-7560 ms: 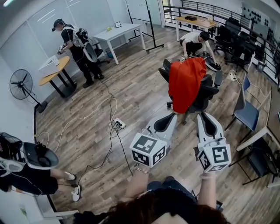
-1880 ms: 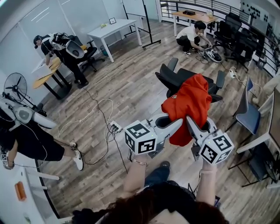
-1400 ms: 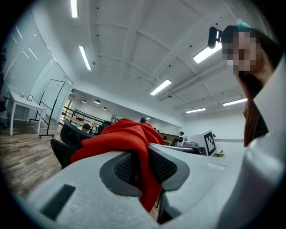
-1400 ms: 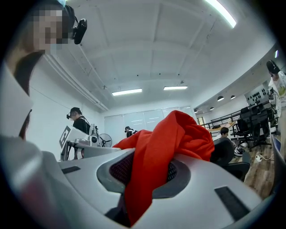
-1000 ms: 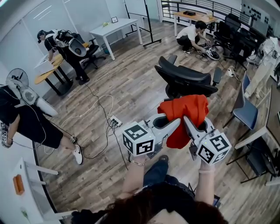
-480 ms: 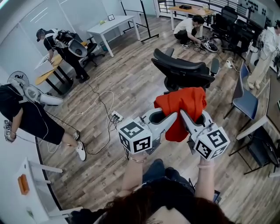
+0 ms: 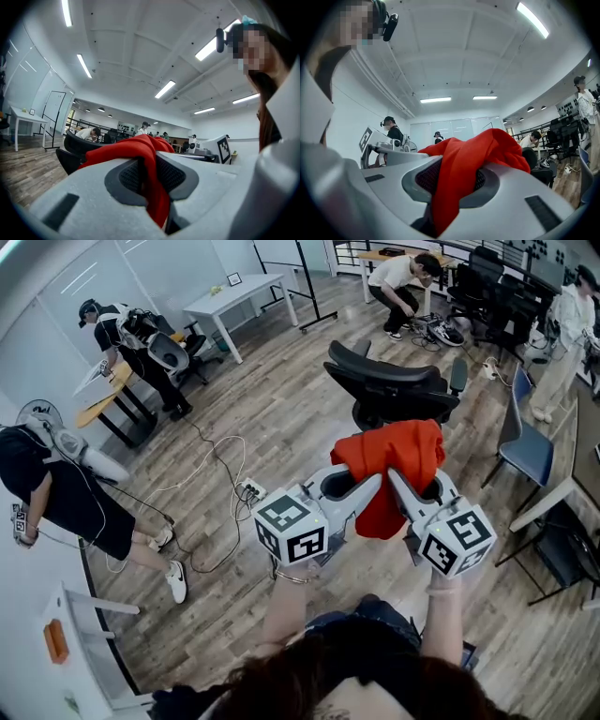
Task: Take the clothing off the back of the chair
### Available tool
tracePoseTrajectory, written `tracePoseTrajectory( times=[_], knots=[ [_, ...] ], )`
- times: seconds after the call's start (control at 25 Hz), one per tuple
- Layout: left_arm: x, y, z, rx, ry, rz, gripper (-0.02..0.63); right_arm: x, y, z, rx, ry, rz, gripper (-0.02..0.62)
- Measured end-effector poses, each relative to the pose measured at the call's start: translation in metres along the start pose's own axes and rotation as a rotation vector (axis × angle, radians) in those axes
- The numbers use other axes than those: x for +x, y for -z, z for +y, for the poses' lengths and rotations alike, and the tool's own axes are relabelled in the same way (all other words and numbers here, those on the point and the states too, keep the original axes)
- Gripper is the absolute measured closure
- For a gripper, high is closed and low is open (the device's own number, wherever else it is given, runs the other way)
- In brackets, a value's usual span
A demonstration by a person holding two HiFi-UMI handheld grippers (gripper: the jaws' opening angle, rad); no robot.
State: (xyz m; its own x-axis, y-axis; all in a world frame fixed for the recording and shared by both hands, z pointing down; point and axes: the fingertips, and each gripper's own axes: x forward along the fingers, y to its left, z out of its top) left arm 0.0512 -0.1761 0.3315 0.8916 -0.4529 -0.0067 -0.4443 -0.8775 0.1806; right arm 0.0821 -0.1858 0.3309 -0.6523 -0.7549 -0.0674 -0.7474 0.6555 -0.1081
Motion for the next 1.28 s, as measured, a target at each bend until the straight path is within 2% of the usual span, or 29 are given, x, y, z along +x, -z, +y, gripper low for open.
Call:
tracePoseTrajectory(
  times=[1.28],
  knots=[
    [-0.093,-0.010,-0.053,-0.005,0.051,-0.026,0.535,-0.027,-0.010,0.105,-0.020,0.070,0.014,0.508]
  ],
)
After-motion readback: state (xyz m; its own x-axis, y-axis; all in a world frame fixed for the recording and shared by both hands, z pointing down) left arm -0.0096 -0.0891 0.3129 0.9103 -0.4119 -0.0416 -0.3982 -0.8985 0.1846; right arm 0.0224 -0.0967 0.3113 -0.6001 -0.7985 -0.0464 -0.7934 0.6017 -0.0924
